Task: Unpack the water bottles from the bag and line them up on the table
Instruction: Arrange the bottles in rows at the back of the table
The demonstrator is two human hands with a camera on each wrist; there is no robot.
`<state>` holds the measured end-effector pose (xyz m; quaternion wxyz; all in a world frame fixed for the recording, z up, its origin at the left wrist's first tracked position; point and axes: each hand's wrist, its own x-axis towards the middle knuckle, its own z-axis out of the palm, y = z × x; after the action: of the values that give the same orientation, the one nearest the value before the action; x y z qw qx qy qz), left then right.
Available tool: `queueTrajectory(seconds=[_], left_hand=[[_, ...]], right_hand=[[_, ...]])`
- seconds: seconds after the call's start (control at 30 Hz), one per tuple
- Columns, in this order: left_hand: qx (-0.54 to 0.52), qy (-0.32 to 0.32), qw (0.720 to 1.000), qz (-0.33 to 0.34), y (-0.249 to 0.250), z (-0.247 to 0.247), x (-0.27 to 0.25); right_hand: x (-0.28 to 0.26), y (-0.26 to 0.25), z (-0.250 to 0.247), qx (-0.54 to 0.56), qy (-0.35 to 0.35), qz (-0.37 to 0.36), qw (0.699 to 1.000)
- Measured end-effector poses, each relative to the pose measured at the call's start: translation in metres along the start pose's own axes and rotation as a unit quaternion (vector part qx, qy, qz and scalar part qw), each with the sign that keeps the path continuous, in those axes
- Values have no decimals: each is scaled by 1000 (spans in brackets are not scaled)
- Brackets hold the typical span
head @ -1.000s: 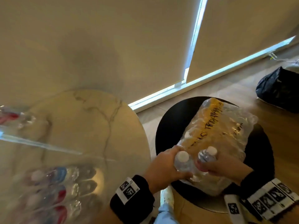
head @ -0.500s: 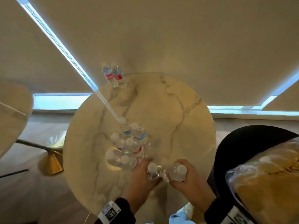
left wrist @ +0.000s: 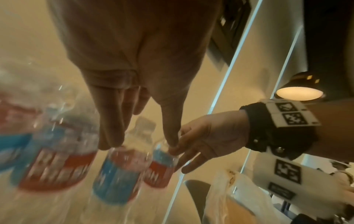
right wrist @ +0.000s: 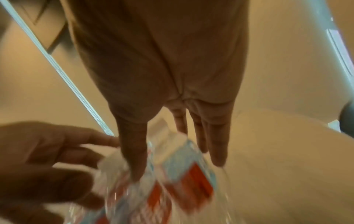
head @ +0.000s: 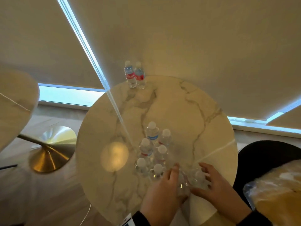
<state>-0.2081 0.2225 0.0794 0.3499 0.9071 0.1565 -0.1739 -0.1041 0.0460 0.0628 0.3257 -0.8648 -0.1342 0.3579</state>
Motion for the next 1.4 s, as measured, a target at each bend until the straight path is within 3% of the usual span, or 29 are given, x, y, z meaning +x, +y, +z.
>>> queueTrajectory(seconds=[0.07,0.17,0.33,0.4,0.5,0.57,0.77,0.93,1.17,1.4], left_hand=[[68,26,996,43,9,-18,-16],[80,147,983,80,-7,-67,-28],[76,128,985,91,-36,-159,41],[127,75,983,113,-46,-175,83],[229,-70,958,159,-59,-174,134],[262,-102,944,172,-60,-168,153],[173,-95,970,141,-75,-162,192],[95,-8,993,71,-68,-215,275],[127,74,989,13,-55,-273,384],[163,107,981,-13,-58,-290,423]], right_hand=[[-17,-13,-26,-5,-12,12,1000],[-26,-62,-59,-23,27,-33,999],[27,-142,-59,-195,-1,-110,975],[62,-154,-47,-284,-27,-128,950],[106,-158,-28,-373,-75,-113,918],[124,-158,-16,-392,-96,-97,910],[162,-155,-25,-348,-81,-108,928],[255,-182,-79,-358,-12,-103,928],[383,-238,-128,-344,55,-137,927],[433,-260,-131,-356,44,-212,909]])
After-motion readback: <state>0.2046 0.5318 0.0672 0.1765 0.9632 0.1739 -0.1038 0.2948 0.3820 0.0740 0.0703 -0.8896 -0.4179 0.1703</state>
